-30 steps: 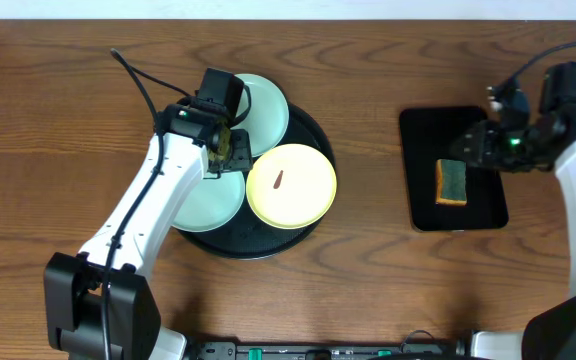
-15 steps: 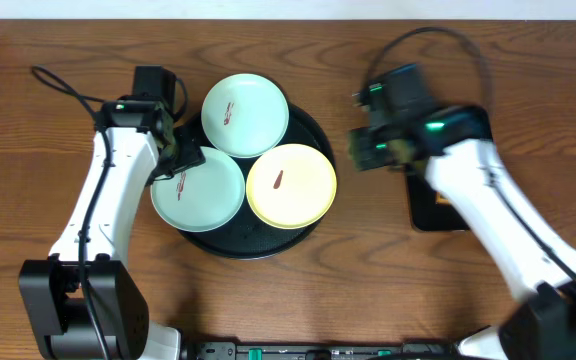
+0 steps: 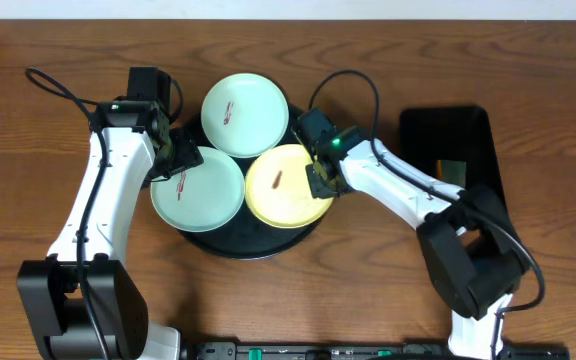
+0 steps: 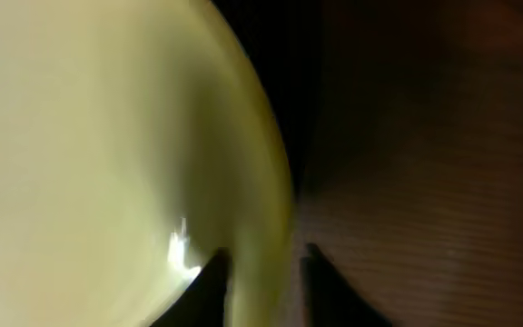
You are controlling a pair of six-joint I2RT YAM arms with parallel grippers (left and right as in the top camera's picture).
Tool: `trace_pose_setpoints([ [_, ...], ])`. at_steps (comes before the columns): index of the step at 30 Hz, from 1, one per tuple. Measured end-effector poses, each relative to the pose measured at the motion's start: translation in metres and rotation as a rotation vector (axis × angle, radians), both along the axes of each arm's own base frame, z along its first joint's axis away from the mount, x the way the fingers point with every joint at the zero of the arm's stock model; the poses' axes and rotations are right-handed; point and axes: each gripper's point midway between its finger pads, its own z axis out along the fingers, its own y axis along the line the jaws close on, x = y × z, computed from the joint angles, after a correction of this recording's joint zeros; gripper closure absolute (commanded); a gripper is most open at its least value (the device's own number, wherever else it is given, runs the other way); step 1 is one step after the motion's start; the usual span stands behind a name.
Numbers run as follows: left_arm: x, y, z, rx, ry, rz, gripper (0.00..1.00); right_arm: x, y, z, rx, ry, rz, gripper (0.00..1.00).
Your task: Clean dirty plates on tray and stack at the side
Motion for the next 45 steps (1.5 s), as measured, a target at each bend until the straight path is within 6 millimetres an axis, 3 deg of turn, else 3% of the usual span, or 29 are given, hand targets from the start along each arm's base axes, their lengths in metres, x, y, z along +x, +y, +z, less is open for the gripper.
trace_pose_setpoints([
  [5,0.0,0.0,0.0,0.0,0.001,0.0,0.19,0.002,0.002,0.001,0.011,-0.008,-0.018,0.99],
  [14,0.0,0.0,0.0,0.0,0.001,0.0,0.19,0.008,0.0,0.014,0.022,-0.025,-0.034,0.99],
  [24,0.0,0.0,0.0,0.0,0.001,0.0,0.18,0.023,-0.027,0.064,0.07,-0.102,-0.064,0.99],
  [36,-0.007,-0.006,-0.002,-0.038,0.028,-0.006,0.19,0.026,-0.038,0.065,0.073,-0.087,-0.025,0.99],
  [37,-0.007,-0.009,-0.002,-0.05,0.028,-0.008,0.24,0.026,-0.037,0.065,0.078,-0.085,-0.02,0.99],
  [40,-0.005,-0.015,-0.002,-0.089,0.022,-0.017,0.8,0.027,-0.033,0.063,0.095,-0.094,-0.012,0.99],
  [41,-0.004,-0.018,-0.002,-0.101,0.019,-0.023,0.9,0.028,-0.032,0.062,0.103,-0.097,-0.008,0.99],
  [45,-0.004,-0.025,-0.001,-0.141,0.016,-0.045,0.92,0.024,-0.03,0.052,0.114,-0.085,0.001,0.99],
])
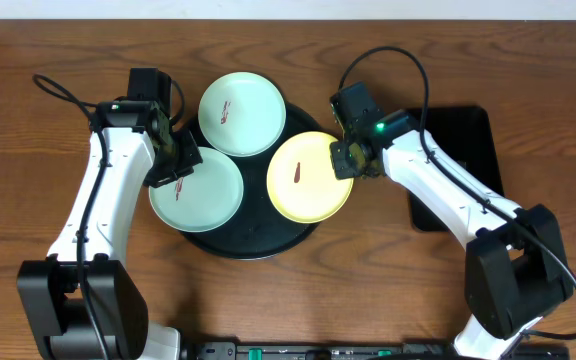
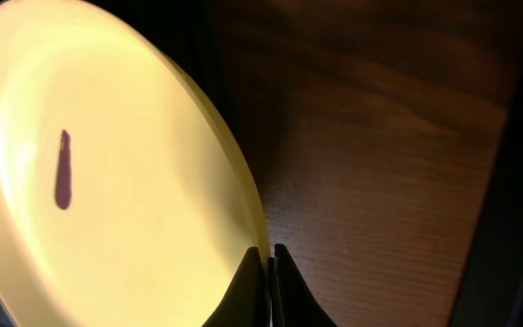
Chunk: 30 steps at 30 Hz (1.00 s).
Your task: Clean dirty plates on tray and stack at the side
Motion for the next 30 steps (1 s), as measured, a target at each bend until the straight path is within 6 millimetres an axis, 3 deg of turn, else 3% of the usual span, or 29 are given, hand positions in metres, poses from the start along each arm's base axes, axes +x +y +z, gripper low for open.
trace_pose_setpoints([
  [5,0.0,-0.004,0.0,-0.024,-0.001,-0.011,0.92,-0.005,0.0,-0.008,0.007,0.016,0.004,0.99],
  [23,0.008,-0.031,0.002,-0.048,-0.041,-0.082,0.91,-0.003,0.003,-0.008,0.021,0.007,0.007,0.99],
  [26,0.008,-0.036,0.003,-0.049,-0.042,-0.098,0.91,-0.003,0.003,-0.008,0.022,0.007,0.007,0.7],
  [30,0.008,-0.039,0.003,-0.052,-0.043,-0.108,0.89,-0.004,0.004,-0.008,0.024,0.01,0.016,0.47],
])
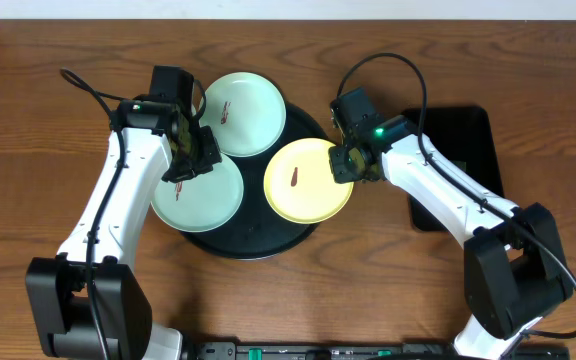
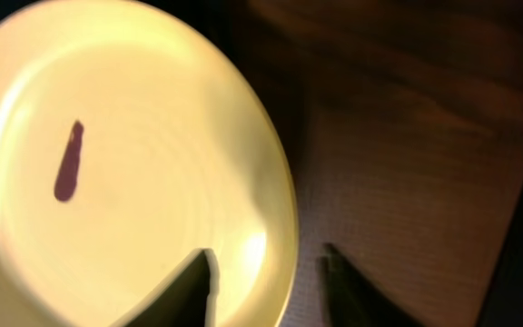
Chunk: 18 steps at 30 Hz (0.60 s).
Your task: Clean dirty plates on tray and stack at the side
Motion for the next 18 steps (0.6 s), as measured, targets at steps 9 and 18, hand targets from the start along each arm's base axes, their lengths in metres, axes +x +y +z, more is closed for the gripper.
trace_pose_setpoints([
  [9,0.001,-0.001,0.0,0.002,-0.005,-0.029,0.78,-0.002,0.0,0.003,0.014,0.023,0.025,0.3],
  [18,0.0,-0.001,0.0,0.002,-0.004,-0.031,0.68,0.015,-0.024,0.015,0.066,0.039,-0.035,0.59],
])
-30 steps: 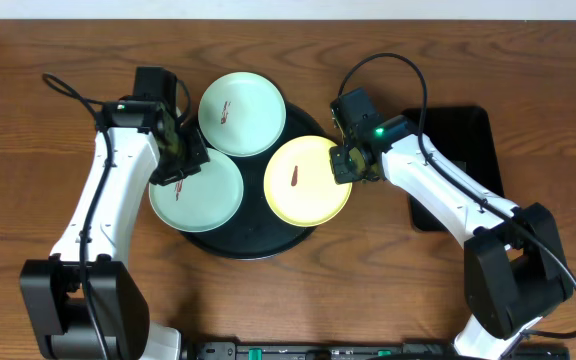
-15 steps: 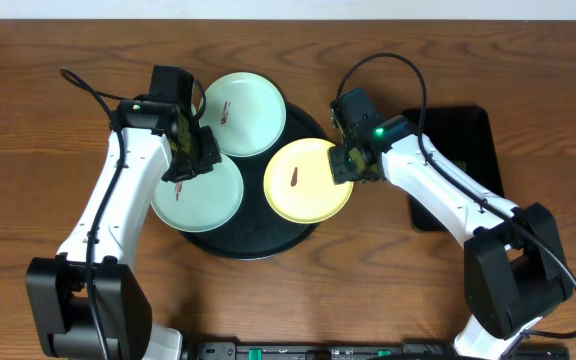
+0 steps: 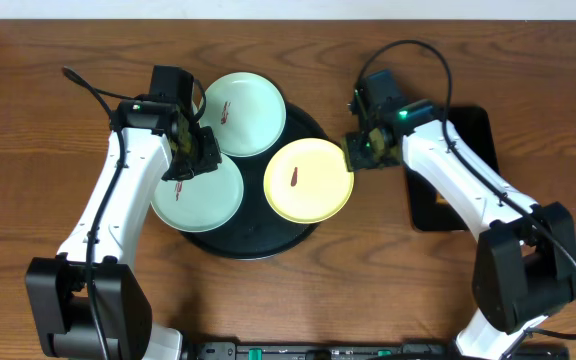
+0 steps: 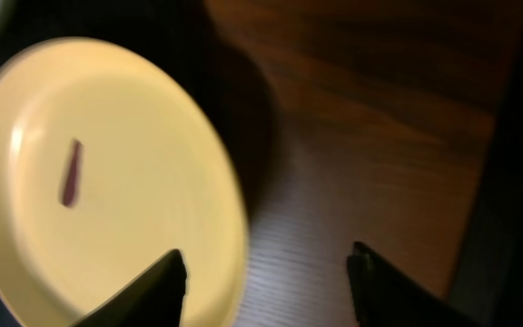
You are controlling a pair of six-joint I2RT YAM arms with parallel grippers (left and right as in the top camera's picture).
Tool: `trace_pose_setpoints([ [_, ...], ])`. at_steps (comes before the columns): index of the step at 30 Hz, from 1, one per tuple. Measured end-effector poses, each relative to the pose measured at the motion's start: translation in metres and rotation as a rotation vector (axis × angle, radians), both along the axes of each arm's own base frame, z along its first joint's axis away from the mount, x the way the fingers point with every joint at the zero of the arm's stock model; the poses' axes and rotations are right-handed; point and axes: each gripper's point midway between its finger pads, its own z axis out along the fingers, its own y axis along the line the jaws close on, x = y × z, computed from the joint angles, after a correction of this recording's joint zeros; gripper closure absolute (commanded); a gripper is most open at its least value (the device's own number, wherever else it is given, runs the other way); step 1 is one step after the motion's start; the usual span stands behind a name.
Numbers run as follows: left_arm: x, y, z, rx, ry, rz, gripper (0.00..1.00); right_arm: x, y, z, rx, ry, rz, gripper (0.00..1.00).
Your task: Clean dirty plates on tray and stack at the side
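A yellow plate with a dark red smear lies flat on the right side of the round black tray, its edge reaching past the tray's rim. My right gripper is just off its right edge. In the right wrist view the right gripper is wide open, with nothing between its fingers, and the yellow plate is under the left finger. Two mint-green plates with red marks are on the tray. My left gripper hovers at the nearer green plate's upper rim; its jaws are hard to read.
A black rectangular tray lies on the wooden table at the right, partly under my right arm. The left arm crosses the table left of the round tray.
My right gripper has opened wider and now sits further right, off the yellow plate's rim. The yellow plate and the left arm have not moved.
First my right gripper stood open around the yellow plate's rim, the plate touching both green ones. Then it was shut on the rim and the plate was further right, over the tray's edge. Later it was open, the plate released; the left gripper had shifted over the nearer green plate.
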Motion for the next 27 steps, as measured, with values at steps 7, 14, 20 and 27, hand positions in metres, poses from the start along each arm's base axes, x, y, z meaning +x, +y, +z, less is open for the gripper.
trace_pose_setpoints([
  [7,0.0,0.0,0.0,-0.003,0.0,0.0,0.63,-0.011,0.002,-0.014,0.005,0.033,0.004,0.78],
  [14,0.0,-0.001,0.0,-0.004,-0.001,-0.006,0.58,-0.019,0.003,-0.029,0.017,0.049,-0.001,0.59],
  [20,0.0,-0.001,0.0,-0.005,0.0,-0.006,0.57,-0.022,0.011,-0.029,0.031,0.049,0.015,0.71],
  [27,0.0,-0.001,0.0,-0.005,0.0,-0.006,0.57,-0.033,0.03,-0.03,0.05,0.063,0.065,0.62],
])
